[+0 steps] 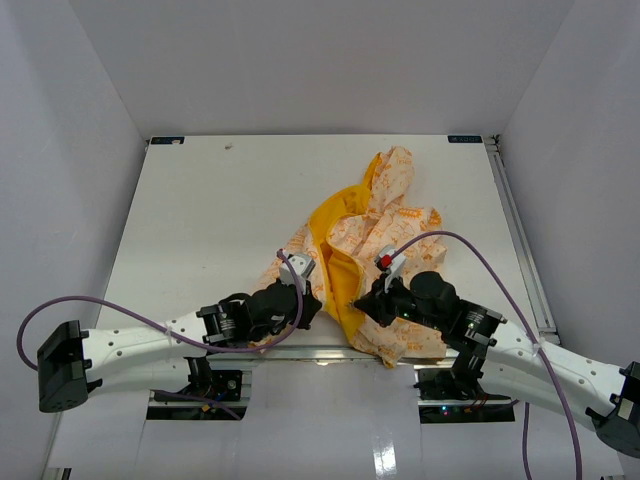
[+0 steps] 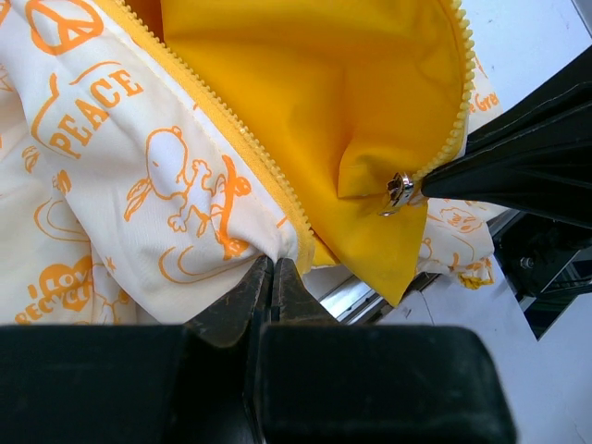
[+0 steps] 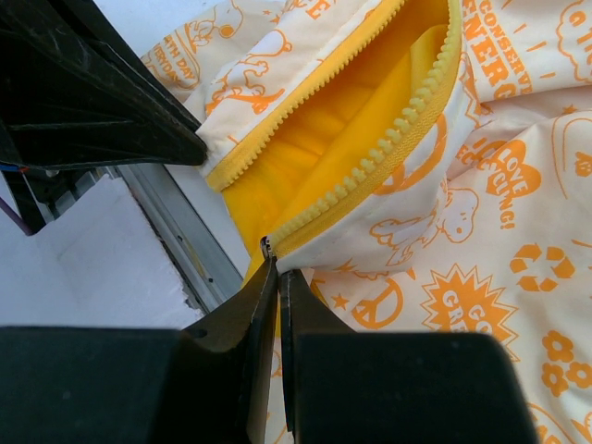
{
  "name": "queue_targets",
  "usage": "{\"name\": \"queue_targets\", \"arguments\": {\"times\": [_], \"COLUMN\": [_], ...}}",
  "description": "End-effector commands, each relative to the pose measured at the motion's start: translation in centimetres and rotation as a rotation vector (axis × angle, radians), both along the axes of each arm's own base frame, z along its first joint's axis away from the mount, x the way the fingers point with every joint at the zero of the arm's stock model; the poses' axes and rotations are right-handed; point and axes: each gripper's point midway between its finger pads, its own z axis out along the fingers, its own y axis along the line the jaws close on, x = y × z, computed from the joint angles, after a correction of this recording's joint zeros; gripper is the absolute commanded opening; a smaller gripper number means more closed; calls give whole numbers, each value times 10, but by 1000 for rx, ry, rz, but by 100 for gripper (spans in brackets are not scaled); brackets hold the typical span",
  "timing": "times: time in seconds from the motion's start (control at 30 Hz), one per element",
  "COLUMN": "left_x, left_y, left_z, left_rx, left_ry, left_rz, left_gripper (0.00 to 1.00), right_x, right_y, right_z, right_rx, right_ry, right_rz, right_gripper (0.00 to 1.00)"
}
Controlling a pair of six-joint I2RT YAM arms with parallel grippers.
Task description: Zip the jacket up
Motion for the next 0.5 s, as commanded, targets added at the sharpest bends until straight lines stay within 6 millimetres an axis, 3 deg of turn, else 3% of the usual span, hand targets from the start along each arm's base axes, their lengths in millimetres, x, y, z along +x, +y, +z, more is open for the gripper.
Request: {"name": "queue_targets", "arguments": {"times": [0.0, 0.17, 0.23, 0.27, 0.3, 0.47], "left_x": [3, -7, -10, -11, -12, -13], "left_y": [12, 8, 6, 5, 5, 3], "left_z": [1, -10, -11, -11, -12, -12], "left_rx": [37, 14, 17, 20, 27, -11], "left_ry": [60, 92, 102, 107, 108, 102], "left_rz": [76, 24, 11, 2, -10, -14], "left_gripper": [1, 0, 30, 5, 0, 0], "right_x": [11, 12, 12, 12, 12, 11], "right_y": [11, 9, 9, 9, 9, 8], "right_z": [39, 40, 40, 40, 40, 41], "right_rx": [109, 114, 114, 113, 112, 120], "right_ry": [-69, -76, -76, -74, -75, -77], "right_rz": [-22, -33, -33, -34, -34, -31], "right_gripper": [8, 8, 8, 8, 8, 8]}}
